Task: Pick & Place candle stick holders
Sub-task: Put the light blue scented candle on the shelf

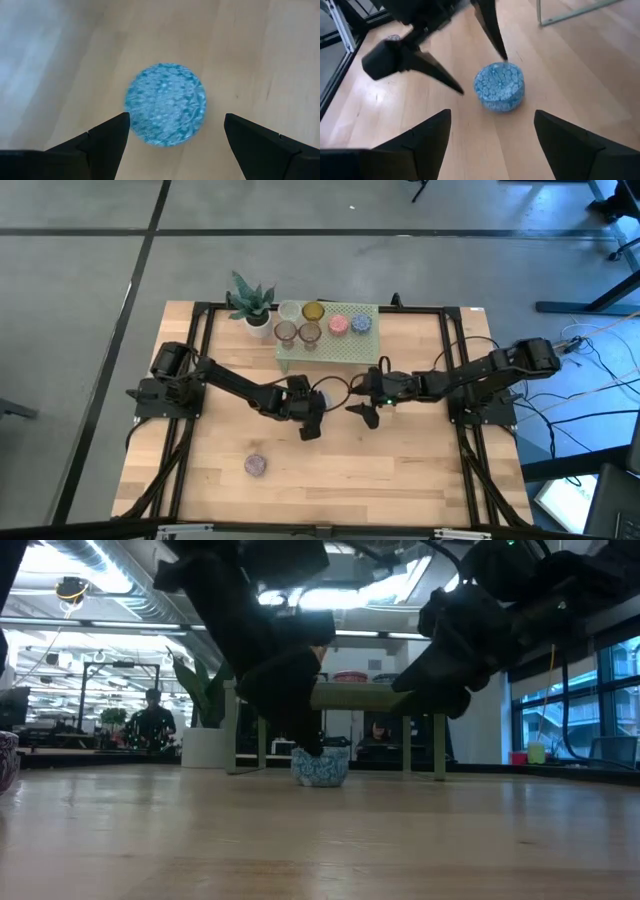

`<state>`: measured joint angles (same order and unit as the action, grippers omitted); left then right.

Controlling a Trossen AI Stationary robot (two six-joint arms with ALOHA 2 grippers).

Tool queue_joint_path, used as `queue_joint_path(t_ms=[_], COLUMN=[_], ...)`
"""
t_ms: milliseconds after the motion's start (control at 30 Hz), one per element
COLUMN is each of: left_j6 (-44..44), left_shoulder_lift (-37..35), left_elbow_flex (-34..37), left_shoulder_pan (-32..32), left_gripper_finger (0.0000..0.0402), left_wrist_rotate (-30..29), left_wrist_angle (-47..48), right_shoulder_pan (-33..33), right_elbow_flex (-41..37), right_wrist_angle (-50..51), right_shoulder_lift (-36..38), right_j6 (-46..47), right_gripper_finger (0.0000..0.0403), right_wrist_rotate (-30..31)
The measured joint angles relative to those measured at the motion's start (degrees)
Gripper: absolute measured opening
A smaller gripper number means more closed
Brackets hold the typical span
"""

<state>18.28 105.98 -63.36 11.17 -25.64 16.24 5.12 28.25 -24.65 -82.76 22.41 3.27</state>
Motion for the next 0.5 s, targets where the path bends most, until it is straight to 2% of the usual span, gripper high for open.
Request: queue_joint_path(t_ms=[233, 367, 500], left_j6=[-1.7, -2.5, -4.7], left_shoulder_lift=[2.1, 1.9, 1.9], left_elbow_flex=[0.1, -0.1, 0.0], left_shoulder_pan=[-1.0, -0.7, -0.3], left_gripper_finger=[0.0322, 0.0322, 0.0322], left_wrist_rotate=[5.0, 8.2, 8.1], left_wrist_angle=[-3.8, -8.5, -10.3], right_shoulder_pan=[0.2, 0.2, 0.5], right_elbow_flex=[0.1, 0.1, 0.1], right_wrist_angle=[-8.9, -8.9, -9.0], right_shoulder_lift=[-5.6, -6.3, -6.4], right_j6=[-7.6, -9.0, -9.6], right_gripper_finger=[0.0291, 0.0291, 0.0291], right_wrist_rotate=[0.0, 0.1, -2.9])
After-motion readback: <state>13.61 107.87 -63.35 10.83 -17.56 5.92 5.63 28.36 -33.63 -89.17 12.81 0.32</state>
